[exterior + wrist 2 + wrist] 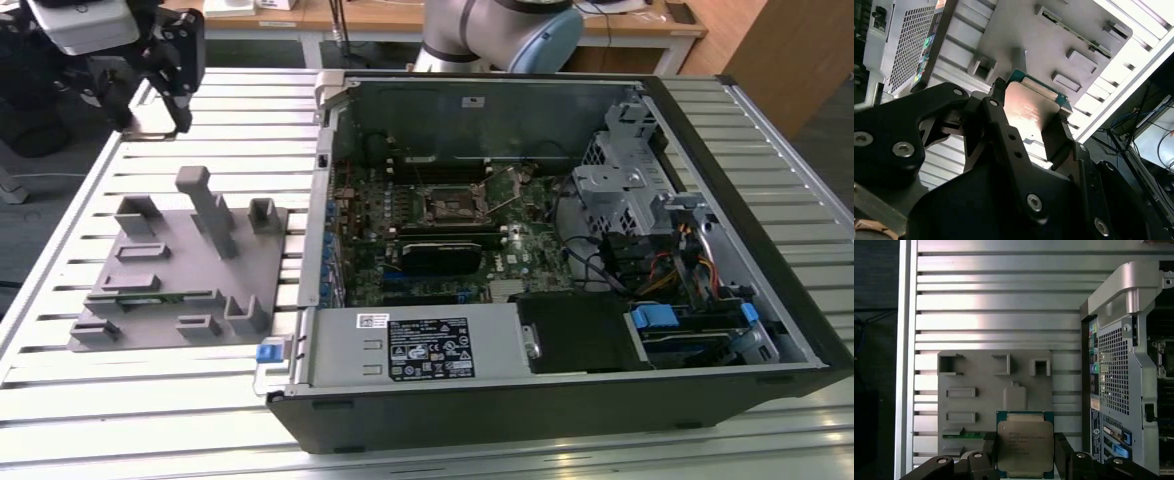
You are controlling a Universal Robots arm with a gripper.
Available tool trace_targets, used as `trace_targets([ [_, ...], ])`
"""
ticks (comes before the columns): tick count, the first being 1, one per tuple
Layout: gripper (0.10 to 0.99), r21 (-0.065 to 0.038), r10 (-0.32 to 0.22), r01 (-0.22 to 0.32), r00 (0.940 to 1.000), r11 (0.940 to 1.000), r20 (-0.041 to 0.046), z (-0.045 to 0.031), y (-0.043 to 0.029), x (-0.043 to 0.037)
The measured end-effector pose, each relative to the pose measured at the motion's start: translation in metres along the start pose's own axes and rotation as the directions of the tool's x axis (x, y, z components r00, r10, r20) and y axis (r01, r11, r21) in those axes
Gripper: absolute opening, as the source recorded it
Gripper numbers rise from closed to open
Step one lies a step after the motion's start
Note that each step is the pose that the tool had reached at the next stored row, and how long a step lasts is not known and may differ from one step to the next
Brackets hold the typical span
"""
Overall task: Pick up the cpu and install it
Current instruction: 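Pick up the cpu and move it towards the insertion slot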
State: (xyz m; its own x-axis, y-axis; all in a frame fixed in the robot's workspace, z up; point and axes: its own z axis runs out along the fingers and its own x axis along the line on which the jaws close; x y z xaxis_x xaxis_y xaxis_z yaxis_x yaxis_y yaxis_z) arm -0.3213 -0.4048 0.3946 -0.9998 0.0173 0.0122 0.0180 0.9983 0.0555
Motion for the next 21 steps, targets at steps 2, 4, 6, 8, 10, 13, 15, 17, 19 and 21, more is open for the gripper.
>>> trace_targets([
  [2, 0.541, 0.0, 0.0, 0.0, 1.0, 1.0, 0.0, 0.0, 0.0004, -0.0063],
  [4, 0.541, 0.0, 0.0, 0.0, 1.0, 1.0, -0.0001, -0.0001, 0.0009, -0.0129],
  [6, 0.541, 0.0, 0.0, 0.0, 1.0, 1.0, 0.0, -0.0001, 0.0014, -0.0194],
  [8, 0.541, 0.0, 0.0, 0.0, 1.0, 1.0, -0.0001, -0.0001, 0.0018, -0.0256],
  [10, 0.541, 0.0, 0.0, 0.0, 1.0, 1.0, -0.0001, -0.0002, 0.0023, -0.032],
  [13, 0.541, 0.0, 0.0, 0.0, 1.0, 1.0, 0.0, -0.0001, 0.0033, -0.0422],
  [15, 0.541, 0.0, 0.0, 0.0, 1.0, 1.0, -0.0001, -0.0002, 0.004, -0.049],
  [17, 0.541, 0.0, 0.0, 0.0, 1.0, 1.0, 0.0, -0.0001, 0.0059, -0.0674],
  [19, 0.541, 0.0, 0.0, 0.0, 1.0, 1.0, -0.0001, -0.0001, 0.0068, -0.0747],
  [21, 0.541, 0.0, 0.0, 0.0, 1.0, 1.0, 0.0, 0.0, 0.0078, -0.0821],
])
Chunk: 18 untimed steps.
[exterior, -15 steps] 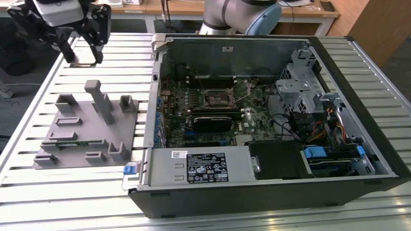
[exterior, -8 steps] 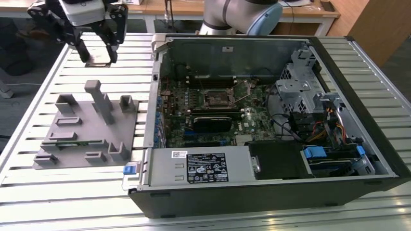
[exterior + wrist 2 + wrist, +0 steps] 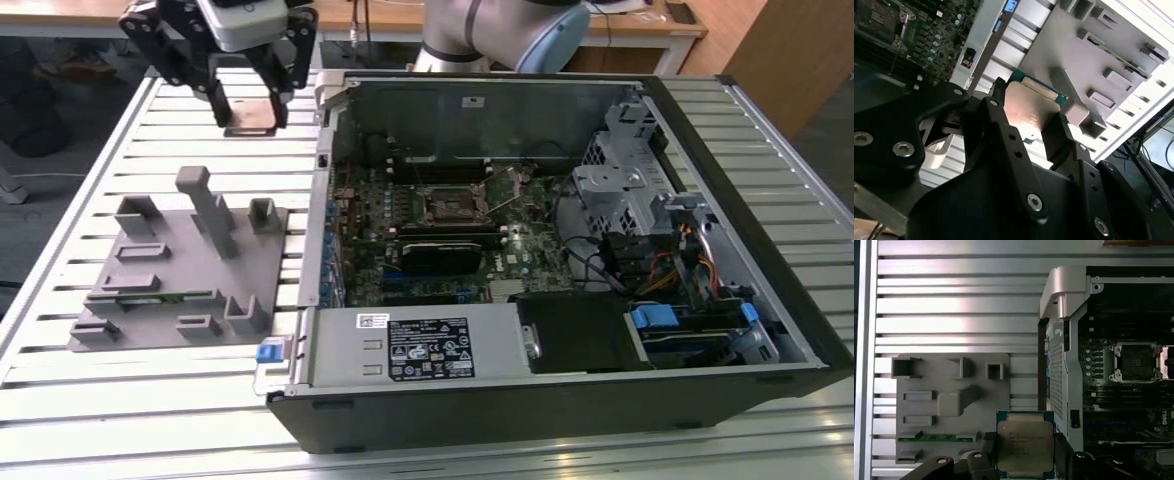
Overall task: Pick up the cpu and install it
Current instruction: 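Pick up the cpu and move it towards the insertion slot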
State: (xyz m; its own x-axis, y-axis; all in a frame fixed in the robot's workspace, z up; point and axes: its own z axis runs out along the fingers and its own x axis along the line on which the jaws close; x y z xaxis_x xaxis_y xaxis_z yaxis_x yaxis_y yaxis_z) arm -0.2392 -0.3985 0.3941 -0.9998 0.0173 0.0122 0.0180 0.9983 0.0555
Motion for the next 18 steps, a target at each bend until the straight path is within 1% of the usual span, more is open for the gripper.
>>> trace_targets([
  [6, 0.541, 0.0, 0.0, 0.0, 1.0, 1.0, 0.0, 0.0003, 0.0045, -0.0222],
  [12, 0.541, 0.0, 0.0, 0.0, 1.0, 1.0, 0.0, 0.001, 0.014, -0.0436],
  [18, 0.541, 0.0, 0.0, 0.0, 1.0, 1.0, 0.0, 0.002, 0.0209, -0.0679],
])
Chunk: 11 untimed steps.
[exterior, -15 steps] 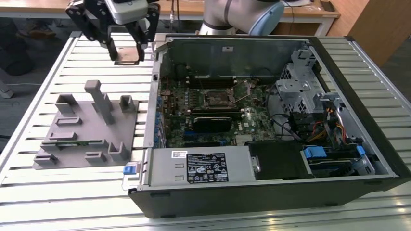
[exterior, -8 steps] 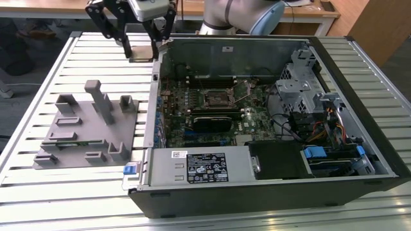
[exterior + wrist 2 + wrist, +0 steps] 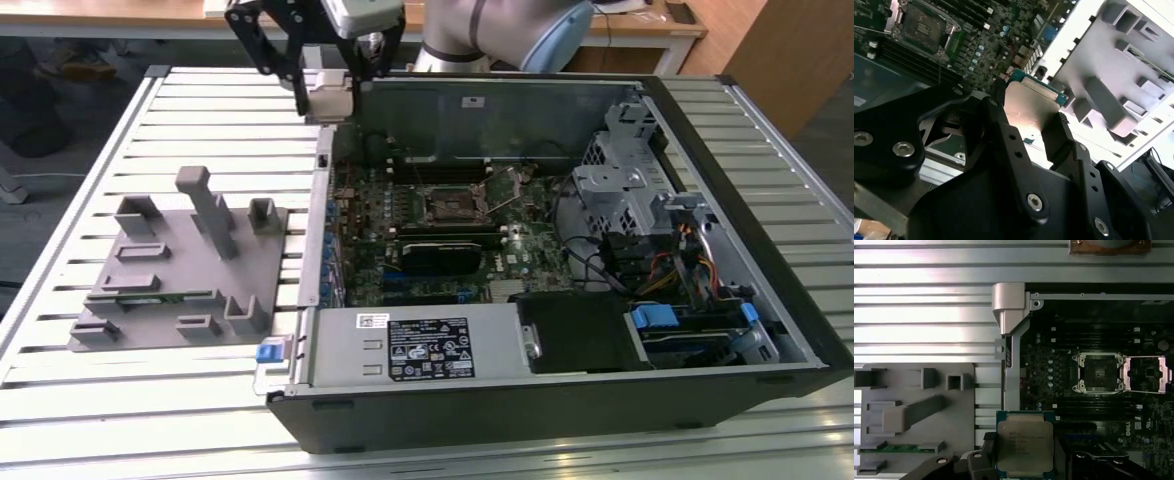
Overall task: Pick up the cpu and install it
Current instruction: 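Pick up the cpu and move it towards the insertion slot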
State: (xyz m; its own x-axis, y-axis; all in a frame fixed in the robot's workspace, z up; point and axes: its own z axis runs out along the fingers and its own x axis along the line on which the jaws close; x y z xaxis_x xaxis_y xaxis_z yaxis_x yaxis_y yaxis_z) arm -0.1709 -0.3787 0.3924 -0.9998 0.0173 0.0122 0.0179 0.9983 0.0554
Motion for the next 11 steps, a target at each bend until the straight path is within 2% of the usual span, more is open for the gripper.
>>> trace_targets([
  [11, 0.541, 0.0, 0.0, 0.0, 1.0, 1.0, 0.0, 0.0015, 0.0103, -0.0457],
])
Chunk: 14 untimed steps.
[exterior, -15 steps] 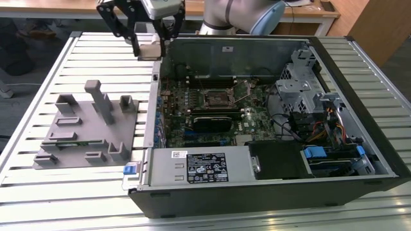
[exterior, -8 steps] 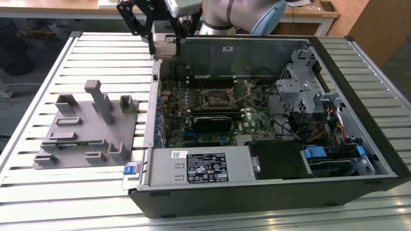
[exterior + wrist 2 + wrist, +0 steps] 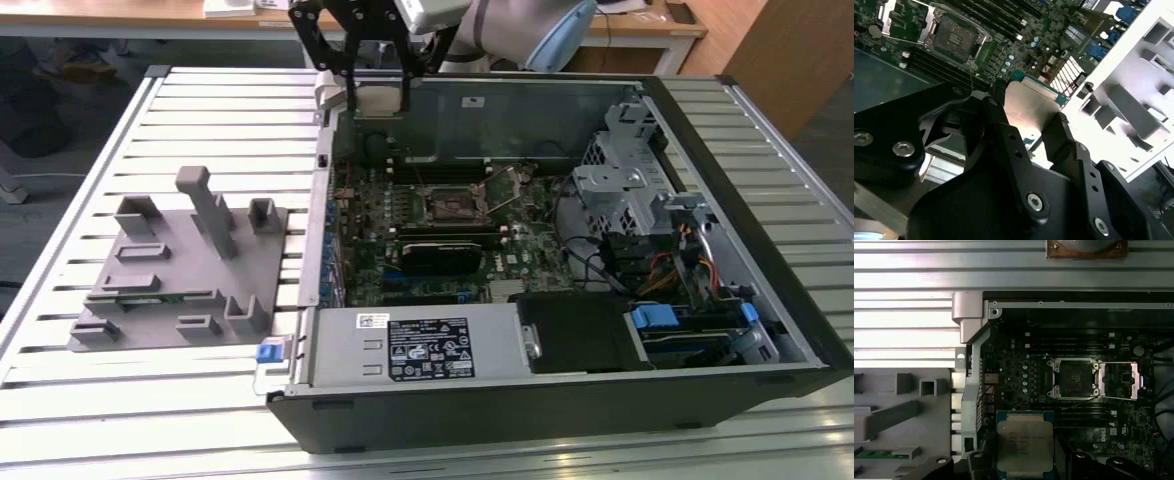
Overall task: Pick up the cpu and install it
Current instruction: 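Pick up the cpu and move it towards the insertion slot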
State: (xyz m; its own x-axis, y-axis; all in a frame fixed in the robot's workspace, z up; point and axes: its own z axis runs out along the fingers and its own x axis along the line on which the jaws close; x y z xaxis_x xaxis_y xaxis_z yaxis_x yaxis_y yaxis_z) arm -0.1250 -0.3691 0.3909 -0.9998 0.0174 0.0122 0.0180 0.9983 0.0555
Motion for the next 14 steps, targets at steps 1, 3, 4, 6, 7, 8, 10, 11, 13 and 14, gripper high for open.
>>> trace_targets([
  [1, 0.541, 0.0, 0.0, 0.0, 1.0, 1.0, 0.0, 0.0001, 0.0007, -0.0042],
  [3, 0.541, 0.0, 0.0, 0.0, 1.0, 1.0, -0.0001, 0.0002, 0.0021, -0.0128],
  [4, 0.541, 0.0, 0.0, 0.0, 1.0, 1.0, -0.0001, 0.0003, 0.0027, -0.0174],
  [6, 0.541, 0.0, 0.0, 0.0, 1.0, 1.0, 0.0, 0.0006, 0.004, -0.0261],
  [7, 0.541, 0.0, 0.0, 0.0, 1.0, 1.0, 0.0, 0.0007, 0.0047, -0.0303],
  [8, 0.541, 0.0, 0.0, 0.0, 1.0, 1.0, -0.0001, 0.0008, 0.0053, -0.0349],
  [10, 0.541, 0.0, 0.0, 0.0, 1.0, 1.0, 0.0, 0.0011, 0.0063, -0.0439],
  [11, 0.541, 0.0, 0.0, 0.0, 1.0, 1.0, 0.0, 0.0013, 0.0069, -0.0484],
  [13, 0.541, 0.0, 0.0, 0.0, 1.0, 1.0, 0.0, 0.0017, 0.0083, -0.0577],
  [14, 0.541, 0.0, 0.0, 0.0, 1.0, 1.0, 0.0, 0.0019, 0.0089, -0.0621],
])
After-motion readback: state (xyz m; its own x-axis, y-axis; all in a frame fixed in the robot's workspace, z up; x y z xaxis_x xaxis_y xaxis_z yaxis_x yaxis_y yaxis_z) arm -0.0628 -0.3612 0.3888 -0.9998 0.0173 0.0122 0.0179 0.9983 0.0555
